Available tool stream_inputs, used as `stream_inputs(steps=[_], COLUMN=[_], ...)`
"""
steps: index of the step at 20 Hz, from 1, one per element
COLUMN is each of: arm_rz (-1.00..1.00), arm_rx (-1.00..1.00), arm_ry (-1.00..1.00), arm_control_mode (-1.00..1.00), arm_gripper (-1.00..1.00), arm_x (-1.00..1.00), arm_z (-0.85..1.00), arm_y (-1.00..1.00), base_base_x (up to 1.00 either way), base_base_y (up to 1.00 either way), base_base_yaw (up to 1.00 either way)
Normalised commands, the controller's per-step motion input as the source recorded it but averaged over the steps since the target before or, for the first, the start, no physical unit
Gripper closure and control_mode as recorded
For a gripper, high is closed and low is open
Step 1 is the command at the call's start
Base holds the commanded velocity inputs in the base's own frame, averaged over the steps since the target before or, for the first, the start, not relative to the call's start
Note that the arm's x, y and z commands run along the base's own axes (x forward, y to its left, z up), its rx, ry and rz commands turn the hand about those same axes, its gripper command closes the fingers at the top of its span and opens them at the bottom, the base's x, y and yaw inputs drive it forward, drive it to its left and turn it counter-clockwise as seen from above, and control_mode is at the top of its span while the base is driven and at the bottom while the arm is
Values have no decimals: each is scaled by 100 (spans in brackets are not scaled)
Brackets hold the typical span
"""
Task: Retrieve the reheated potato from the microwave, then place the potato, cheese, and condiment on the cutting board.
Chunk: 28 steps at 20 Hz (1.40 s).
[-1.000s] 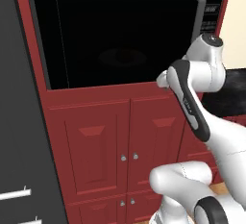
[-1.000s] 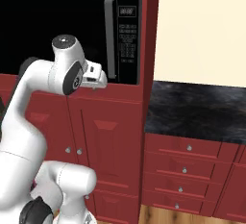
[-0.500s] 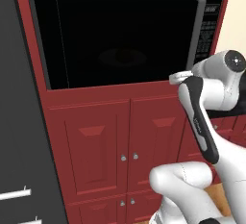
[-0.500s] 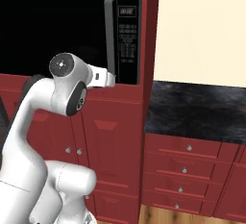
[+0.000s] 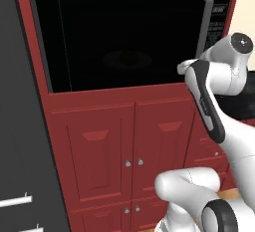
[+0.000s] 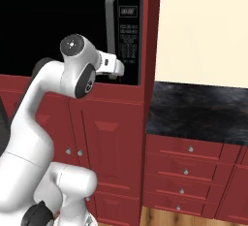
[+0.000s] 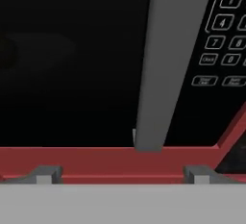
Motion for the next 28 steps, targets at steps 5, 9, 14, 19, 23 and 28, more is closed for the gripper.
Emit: stream_inputs(steps=[5,9,14,19,23,28], arm_rz=[0,0,5,3,0,0], arm_rx=[0,0,5,2,2,5], arm_ry=[2,0,-3,-25,-31,-14], arm_control_mode=[-100,-100,-100,-100,-100,-100], arm_gripper=[-100,-100,-100,-100,100,100], arm_x=[25,30,38,30,44,48], arm_z=[34,26,6,-10,-25,-25], arm_y=[-17,-20,-7,3,15,31], base_base_x=[0,0,0,0,0,0], base_base_y=[0,0,0,0,0,0], base_base_yaw=[0,0,0,0,0,0])
